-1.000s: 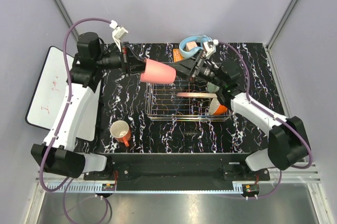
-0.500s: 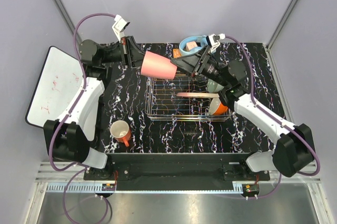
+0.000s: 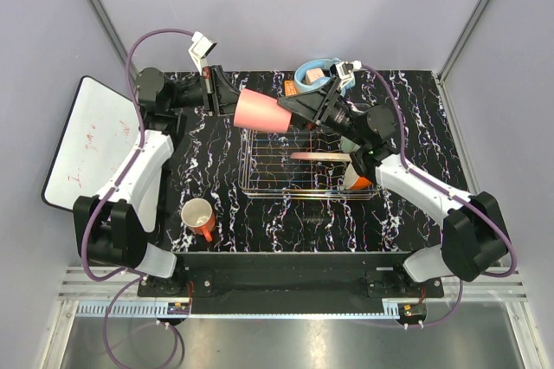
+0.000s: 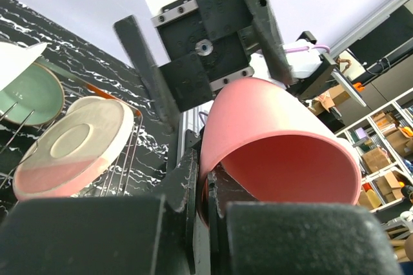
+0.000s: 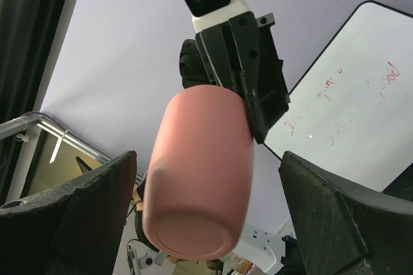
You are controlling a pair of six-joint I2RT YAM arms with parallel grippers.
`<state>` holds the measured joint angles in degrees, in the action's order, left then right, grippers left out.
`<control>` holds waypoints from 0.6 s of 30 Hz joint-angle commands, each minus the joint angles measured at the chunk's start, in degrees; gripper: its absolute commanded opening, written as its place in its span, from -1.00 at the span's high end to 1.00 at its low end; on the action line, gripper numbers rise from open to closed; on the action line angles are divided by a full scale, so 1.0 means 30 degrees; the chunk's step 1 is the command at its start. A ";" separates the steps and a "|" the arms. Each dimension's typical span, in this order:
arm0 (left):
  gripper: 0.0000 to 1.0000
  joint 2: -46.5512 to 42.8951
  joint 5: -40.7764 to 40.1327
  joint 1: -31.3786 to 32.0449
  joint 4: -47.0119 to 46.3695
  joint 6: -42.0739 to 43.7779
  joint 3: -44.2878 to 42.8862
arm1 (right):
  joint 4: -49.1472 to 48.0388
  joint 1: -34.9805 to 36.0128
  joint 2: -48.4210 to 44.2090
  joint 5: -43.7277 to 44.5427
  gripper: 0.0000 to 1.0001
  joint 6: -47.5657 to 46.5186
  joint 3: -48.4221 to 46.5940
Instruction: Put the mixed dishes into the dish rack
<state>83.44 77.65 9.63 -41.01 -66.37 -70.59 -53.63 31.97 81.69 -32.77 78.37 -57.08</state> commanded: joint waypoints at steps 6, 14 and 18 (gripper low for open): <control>1.00 -0.1006 -0.0834 -0.0016 0.4355 0.4631 -0.0026 | -0.0794 0.0535 0.0016 0.0233 -0.99 0.0248 -0.0894; 1.00 -0.0685 -0.0951 -0.0016 0.4004 0.4136 -0.0494 | 0.0911 0.1239 0.0045 0.0144 -1.00 -0.0955 -0.0573; 1.00 -0.0509 -0.1068 -0.0016 0.3682 0.3988 -0.0582 | 0.1439 0.1735 0.0221 -0.0061 -0.99 -0.1512 -0.0953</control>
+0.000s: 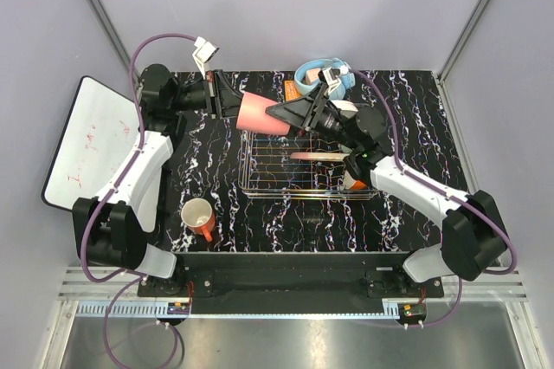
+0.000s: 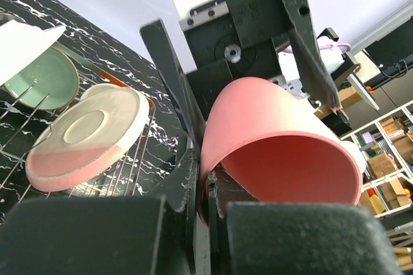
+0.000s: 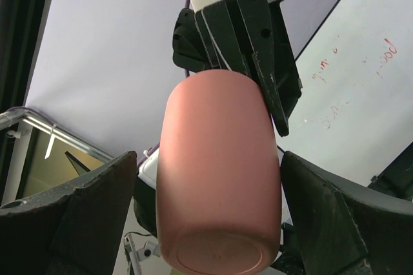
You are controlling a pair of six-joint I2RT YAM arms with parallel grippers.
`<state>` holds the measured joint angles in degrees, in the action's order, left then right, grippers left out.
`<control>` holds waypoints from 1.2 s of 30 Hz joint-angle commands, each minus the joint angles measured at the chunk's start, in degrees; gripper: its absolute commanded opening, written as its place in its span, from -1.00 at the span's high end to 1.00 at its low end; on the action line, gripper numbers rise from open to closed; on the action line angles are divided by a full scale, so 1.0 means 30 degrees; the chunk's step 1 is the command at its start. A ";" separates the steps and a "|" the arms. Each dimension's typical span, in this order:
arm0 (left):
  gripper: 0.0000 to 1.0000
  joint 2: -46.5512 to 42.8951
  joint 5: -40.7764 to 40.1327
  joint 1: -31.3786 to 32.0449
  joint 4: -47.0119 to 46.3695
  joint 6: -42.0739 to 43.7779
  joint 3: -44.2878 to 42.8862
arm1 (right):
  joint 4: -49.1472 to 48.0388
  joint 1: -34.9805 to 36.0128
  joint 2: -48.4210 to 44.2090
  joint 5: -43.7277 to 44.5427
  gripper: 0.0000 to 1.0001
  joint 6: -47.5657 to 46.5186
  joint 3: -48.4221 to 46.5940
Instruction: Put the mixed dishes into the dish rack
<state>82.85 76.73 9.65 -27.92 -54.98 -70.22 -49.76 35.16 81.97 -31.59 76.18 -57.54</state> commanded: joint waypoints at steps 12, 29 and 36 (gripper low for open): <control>1.00 -0.0516 -0.0615 -0.0023 0.0077 0.1098 -0.0238 | 0.1554 0.1025 0.0215 -0.0719 -0.65 -0.1984 -0.1678; 0.82 -0.1162 -0.0703 -0.0257 0.6016 0.6038 -0.0585 | 0.5614 0.0996 -0.0516 -0.0574 0.73 -0.4204 -0.2791; -0.01 -0.0370 -0.1202 -0.2130 1.3497 1.1208 -0.2845 | 1.5054 0.0996 -0.2392 0.1477 1.00 -0.9745 -0.4930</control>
<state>81.60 74.04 6.85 2.26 -30.96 -75.20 -19.55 38.06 79.90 -31.59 58.15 -66.08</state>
